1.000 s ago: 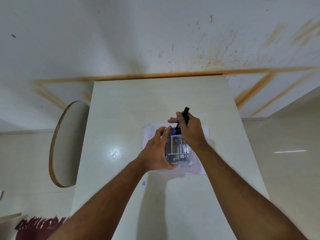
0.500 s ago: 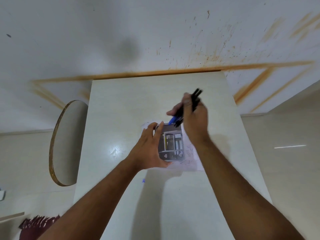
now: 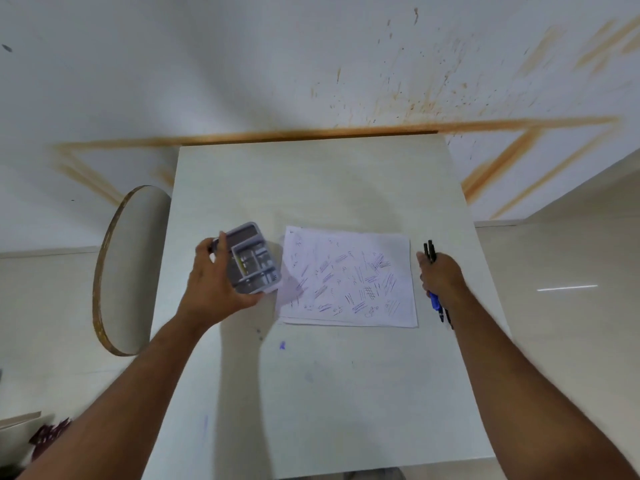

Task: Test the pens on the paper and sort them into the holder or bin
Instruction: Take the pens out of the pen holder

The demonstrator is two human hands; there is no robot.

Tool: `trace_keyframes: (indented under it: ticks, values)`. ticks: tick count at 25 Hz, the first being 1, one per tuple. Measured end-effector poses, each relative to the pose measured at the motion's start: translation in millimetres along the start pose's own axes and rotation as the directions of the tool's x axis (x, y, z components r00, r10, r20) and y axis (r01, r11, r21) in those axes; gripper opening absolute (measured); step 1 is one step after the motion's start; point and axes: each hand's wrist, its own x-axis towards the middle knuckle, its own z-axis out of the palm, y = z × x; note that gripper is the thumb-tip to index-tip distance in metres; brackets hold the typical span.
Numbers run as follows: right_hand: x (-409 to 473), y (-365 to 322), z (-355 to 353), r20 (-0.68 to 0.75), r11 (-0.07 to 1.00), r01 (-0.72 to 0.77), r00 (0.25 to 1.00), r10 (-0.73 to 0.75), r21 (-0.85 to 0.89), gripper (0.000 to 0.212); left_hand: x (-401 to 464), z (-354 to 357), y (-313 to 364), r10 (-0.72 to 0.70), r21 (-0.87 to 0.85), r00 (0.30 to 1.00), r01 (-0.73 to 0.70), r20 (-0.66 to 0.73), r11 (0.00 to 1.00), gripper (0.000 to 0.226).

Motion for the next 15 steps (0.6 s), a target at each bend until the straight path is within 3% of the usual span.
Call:
trace_keyframes:
  ticks: [4,7,9,12,15]
  values:
    - [-2.9,11.9,15.2,-0.112,0.968,0.053,0.99,-0.083,-0.246,0.041,1.1,-2.8,-9.0,0.001,-0.013,0.999,0.0,0.052,1.0,0.133]
    - [-8.6,7.1,22.3,-0.154,0.921,0.108,0.972,-0.177,-0.373,0.033,0.1,2.2,1.7,0.038,0.166,0.999,-0.041,0.02,0.985,0.134]
    - [-10.0,6.8,24.2,-0.156,0.897,0.134,0.963,-0.217,-0.421,0.031,-7.8,8.6,19.9,0.208,0.245,0.973,-0.177,-0.104,0.953,0.122]
    - [-8.4,10.8,22.5,-0.171,0.896,0.163,0.953,-0.252,-0.413,0.033,-25.3,30.7,58.4,0.552,0.265,0.787,-0.49,-0.277,0.831,0.065]
    - [-7.0,16.8,13.8,-0.168,0.926,0.181,0.954,-0.247,-0.332,0.036,-39.5,65.2,89.4,0.638,0.215,0.755,-0.605,-0.149,0.766,0.042]
